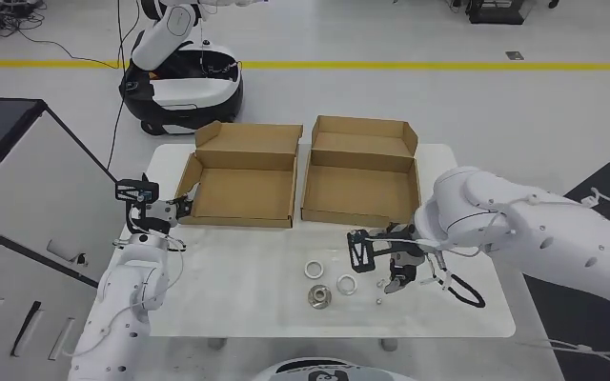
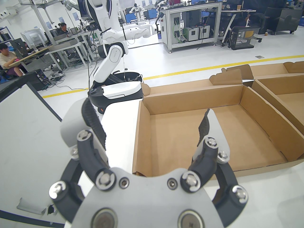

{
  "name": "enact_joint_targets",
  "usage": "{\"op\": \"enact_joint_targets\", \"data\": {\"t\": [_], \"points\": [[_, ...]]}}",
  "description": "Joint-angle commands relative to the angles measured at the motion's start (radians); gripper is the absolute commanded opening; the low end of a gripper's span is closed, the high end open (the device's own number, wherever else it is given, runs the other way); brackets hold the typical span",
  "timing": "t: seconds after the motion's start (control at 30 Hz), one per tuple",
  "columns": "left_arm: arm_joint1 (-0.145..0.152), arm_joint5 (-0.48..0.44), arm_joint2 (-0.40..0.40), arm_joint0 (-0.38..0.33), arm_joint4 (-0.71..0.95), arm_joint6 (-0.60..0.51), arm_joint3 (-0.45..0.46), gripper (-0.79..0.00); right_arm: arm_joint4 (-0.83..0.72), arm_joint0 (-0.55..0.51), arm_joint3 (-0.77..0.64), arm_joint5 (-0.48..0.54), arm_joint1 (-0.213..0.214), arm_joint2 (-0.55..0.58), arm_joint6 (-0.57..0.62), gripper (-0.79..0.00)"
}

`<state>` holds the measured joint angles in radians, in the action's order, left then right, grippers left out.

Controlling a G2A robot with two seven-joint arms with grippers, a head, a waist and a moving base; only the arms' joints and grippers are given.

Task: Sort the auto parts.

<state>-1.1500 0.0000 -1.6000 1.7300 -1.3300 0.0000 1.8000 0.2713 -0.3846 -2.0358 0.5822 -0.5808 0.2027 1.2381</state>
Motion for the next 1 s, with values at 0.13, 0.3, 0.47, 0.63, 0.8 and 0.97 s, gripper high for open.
{"op": "enact_joint_targets", "data": {"t": [0.13, 0.3, 0.47, 0.63, 0.8, 0.97], "points": [[0.0, 0.0, 0.0, 0.0, 0.0, 0.0, 0.0, 0.0, 0.013, 0.0, 0.017, 0.002, -0.006, -0.033, -0.002, 0.0], [0.0, 0.0, 0.0, 0.0, 0.0, 0.0, 0.0, 0.0, 0.046, -0.024, 0.035, 0.008, -0.015, -0.033, -0.008, 0.0], [0.0, 0.0, 0.0, 0.0, 0.0, 0.0, 0.0, 0.0, 0.077, -0.045, 0.049, 0.016, -0.03, -0.033, -0.016, 0.0], [0.0, 0.0, 0.0, 0.0, 0.0, 0.0, 0.0, 0.0, 0.092, -0.064, 0.06, 0.017, -0.049, -0.033, -0.017, 0.0], [0.0, 0.0, 0.0, 0.0, 0.0, 0.0, 0.0, 0.0, 0.106, -0.085, 0.06, 0.009, -0.065, -0.033, -0.009, 0.0], [0.0, 0.0, 0.0, 0.0, 0.0, 0.0, 0.0, 0.0, 0.116, -0.105, 0.058, -0.003, -0.073, -0.033, 0.003, 0.0]]}}
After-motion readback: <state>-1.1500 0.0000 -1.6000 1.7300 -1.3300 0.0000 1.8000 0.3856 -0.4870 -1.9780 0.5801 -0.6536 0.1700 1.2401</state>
